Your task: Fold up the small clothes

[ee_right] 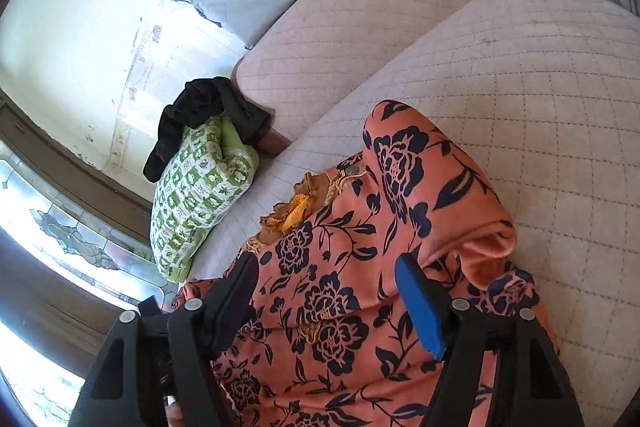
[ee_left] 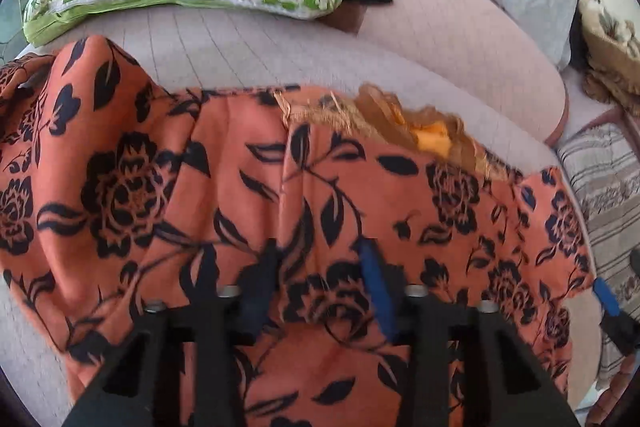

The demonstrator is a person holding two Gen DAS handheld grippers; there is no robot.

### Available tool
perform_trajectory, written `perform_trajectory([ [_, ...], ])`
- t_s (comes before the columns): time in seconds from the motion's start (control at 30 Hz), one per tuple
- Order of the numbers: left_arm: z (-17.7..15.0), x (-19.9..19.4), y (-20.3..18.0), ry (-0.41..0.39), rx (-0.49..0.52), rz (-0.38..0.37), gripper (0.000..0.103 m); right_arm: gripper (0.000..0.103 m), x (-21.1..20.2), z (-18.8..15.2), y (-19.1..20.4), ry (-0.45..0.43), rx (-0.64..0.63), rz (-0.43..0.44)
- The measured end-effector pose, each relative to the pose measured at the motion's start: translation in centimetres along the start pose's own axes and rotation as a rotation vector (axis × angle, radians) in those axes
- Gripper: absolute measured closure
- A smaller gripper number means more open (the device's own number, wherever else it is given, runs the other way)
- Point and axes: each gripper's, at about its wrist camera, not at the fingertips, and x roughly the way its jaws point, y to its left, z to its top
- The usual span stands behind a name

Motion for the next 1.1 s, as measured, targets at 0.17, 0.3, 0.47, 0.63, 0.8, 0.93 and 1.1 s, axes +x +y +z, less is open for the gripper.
perform_trajectory([
  [0.17,0.3,-0.2,0.6,-0.006,-0.022,-0.061,0.096,0.03,-1.1,1.6,-2.3,-0.083,0.095,-0.071],
  [0.3,0.8,-2.4,-0.3,-0.102,0.019,-0.125,0.097,0.03,-2.3,2.2,-4.1,-0.14,0.178,-0.088],
  [0.47,0.7,-3.2,-0.6,-0.127,0.057,-0.108,0.096,0.03,-2.3,2.1,-4.4,-0.133,0.19,-0.095],
  [0.63,0.2,-0.7,-0.6,0.004,0.028,-0.072,0.054,0.03,-1.8,1.9,-4.4,-0.133,0.195,-0.104],
  [0.8,0.4,-0.2,0.1,-0.014,-0.012,-0.078,0.097,0.03,-1.4,1.6,-4.3,-0.118,0.187,-0.106],
  [0.93,0.7,-0.8,0.8,-0.04,-0.054,-0.121,0.098,0.03,-1.2,1.6,-3.9,-0.121,0.165,-0.114],
  [1.1,1.9,-4.7,0.3,-0.135,-0.016,-0.102,0.098,0.03,-1.5,1.5,-3.4,-0.14,0.138,-0.112],
])
